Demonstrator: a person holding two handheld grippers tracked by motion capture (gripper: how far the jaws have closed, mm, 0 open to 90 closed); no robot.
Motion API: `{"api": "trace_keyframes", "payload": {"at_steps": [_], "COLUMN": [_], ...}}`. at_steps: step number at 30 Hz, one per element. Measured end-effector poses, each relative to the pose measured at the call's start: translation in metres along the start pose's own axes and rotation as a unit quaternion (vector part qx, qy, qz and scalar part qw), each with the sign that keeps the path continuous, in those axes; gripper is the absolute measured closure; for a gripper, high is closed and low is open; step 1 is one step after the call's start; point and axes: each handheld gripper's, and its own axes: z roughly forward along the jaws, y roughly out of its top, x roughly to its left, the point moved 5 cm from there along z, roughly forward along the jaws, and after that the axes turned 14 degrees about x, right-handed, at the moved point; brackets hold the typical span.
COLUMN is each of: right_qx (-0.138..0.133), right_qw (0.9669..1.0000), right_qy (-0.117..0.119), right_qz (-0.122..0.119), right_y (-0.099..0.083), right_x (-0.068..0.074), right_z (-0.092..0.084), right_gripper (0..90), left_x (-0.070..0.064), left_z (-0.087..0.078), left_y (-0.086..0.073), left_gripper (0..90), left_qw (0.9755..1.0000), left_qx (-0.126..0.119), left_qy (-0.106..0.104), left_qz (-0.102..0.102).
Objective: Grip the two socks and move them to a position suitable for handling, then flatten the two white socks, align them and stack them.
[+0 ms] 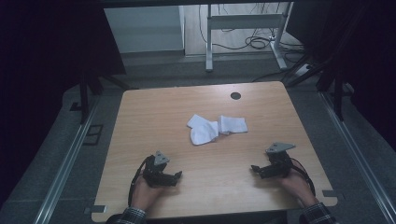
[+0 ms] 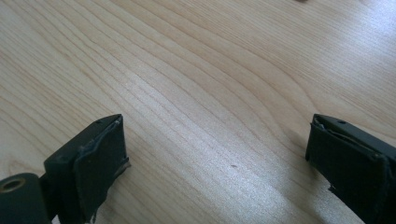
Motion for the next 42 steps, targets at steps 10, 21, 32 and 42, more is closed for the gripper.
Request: {"api": "trace_keyframes", "payload": {"at_steps": [10, 21, 32, 42], "right_qx": [0.000, 0.004, 0.010, 0.023], "right_qw": [1.0000, 0.9999, 0.9998, 0.9996], "right_qy": [-0.001, -0.007, -0.010, -0.005], "right_qz": [0.000, 0.012, 0.016, 0.018], "right_y": [0.0013, 0.0033, 0.0047, 0.0053], "right_x": [-0.0009, 0.0000, 0.0001, -0.0011], "right_z": [0.0009, 0.0017, 0.0017, -0.0006], "right_gripper": [4.2, 4.3, 4.7, 5.9], "left_x": [-0.0005, -0.0010, -0.0022, -0.0024], "left_z": [0.0009, 0.0013, 0.0023, 0.0026], "left_y": [0.0007, 0.0011, 0.0019, 0.0020], "left_gripper": [7.1, 5.6, 3.5, 2.8], "left_qw": [1.0000, 1.0000, 1.0000, 1.0000], "left_qx": [0.001, 0.005, 0.006, 0.008], "left_qy": [-0.001, -0.001, -0.002, -0.002], "left_qz": [0.000, 0.002, 0.001, 0.002]}}
